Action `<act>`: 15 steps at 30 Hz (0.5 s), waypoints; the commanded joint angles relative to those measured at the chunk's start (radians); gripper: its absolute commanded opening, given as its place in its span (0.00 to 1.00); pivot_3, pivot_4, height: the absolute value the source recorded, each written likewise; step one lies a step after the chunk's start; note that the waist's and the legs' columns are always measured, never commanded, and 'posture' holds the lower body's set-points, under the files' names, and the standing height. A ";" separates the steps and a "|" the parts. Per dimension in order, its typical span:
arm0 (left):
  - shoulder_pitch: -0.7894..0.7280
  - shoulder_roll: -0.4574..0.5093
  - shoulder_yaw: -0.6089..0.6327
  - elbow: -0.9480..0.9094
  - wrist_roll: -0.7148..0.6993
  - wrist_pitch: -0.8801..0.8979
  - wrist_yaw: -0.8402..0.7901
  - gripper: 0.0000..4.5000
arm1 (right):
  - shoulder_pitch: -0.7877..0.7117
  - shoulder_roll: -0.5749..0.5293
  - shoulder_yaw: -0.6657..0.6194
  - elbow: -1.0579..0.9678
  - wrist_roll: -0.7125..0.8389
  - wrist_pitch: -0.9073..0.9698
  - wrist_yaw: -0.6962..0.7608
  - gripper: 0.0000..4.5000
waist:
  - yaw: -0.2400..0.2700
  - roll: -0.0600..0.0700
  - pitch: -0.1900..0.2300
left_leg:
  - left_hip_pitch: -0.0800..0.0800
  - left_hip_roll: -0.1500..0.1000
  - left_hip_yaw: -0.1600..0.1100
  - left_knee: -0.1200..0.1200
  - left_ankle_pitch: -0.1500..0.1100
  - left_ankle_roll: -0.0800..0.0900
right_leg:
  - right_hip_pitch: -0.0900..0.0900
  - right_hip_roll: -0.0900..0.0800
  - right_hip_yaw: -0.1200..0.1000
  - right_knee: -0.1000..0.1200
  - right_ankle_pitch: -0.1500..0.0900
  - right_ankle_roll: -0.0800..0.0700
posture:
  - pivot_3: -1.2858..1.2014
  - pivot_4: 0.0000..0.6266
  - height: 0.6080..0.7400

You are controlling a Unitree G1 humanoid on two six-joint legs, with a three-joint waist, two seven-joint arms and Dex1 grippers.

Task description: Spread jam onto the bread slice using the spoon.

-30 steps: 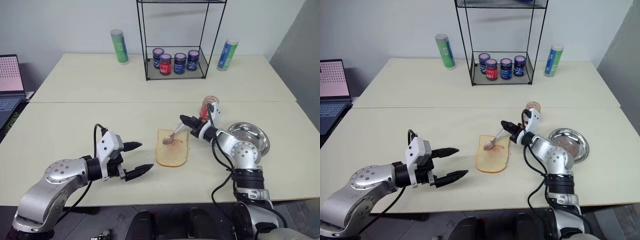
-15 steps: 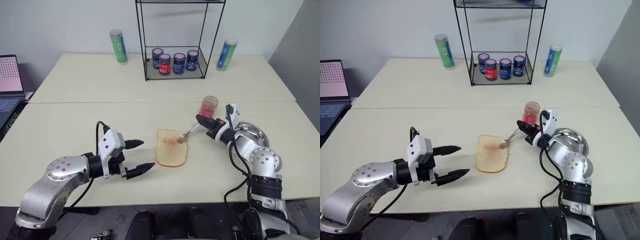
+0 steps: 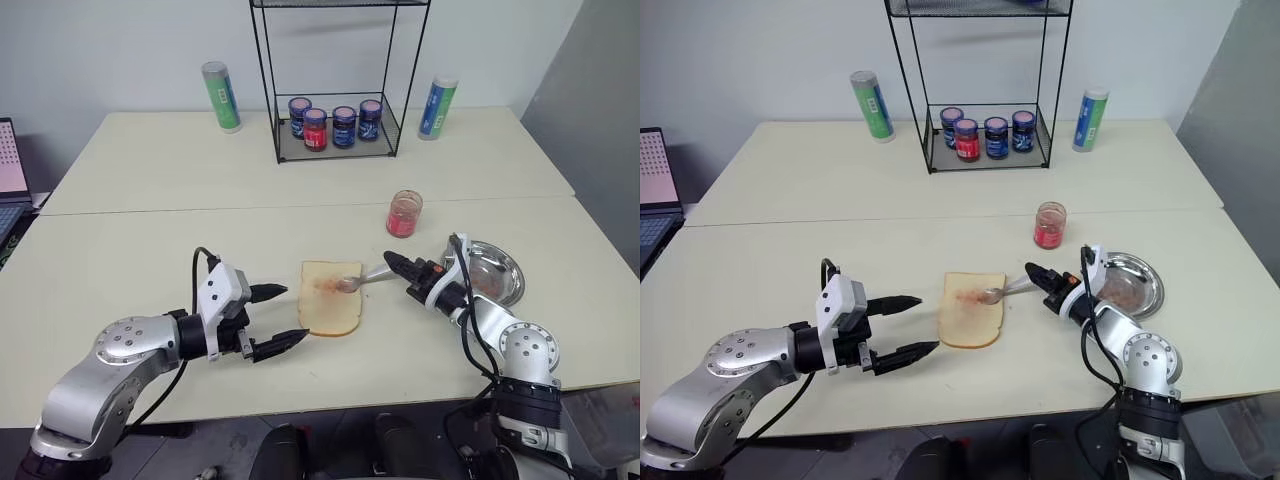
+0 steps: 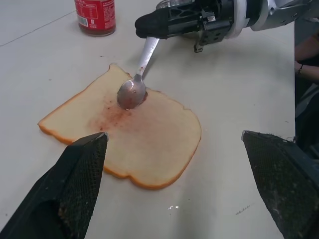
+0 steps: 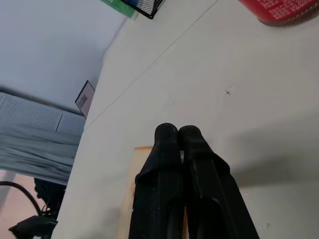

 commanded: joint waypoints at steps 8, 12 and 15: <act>0.009 0.015 0.041 -0.049 -0.011 -0.004 0.012 1.00 | -0.190 0.091 -0.037 0.191 0.032 -0.044 -0.073 0.01 | 0.007 0.000 0.000 | -0.001 -0.001 0.000 0.000 0.000 0.000 | -0.001 0.000 0.000 -0.001 0.001 -0.001 | 0.52 0.24 1.00; 0.012 0.019 0.048 -0.048 -0.010 -0.005 0.011 1.00 | -0.175 0.067 -0.005 0.201 -0.001 -0.031 -0.054 0.01 | 0.017 0.000 0.000 | -0.002 -0.001 0.000 0.000 0.000 0.000 | 0.000 -0.001 0.000 -0.001 0.001 -0.001 | 0.52 0.24 1.00; 0.019 0.019 0.049 -0.055 -0.009 -0.004 0.014 1.00 | -0.148 0.042 -0.017 0.178 0.017 -0.003 -0.053 0.01 | 0.023 0.000 0.000 | -0.002 -0.002 0.001 0.001 0.000 0.000 | 0.000 -0.002 0.000 -0.001 0.001 -0.001 | 0.52 0.24 1.00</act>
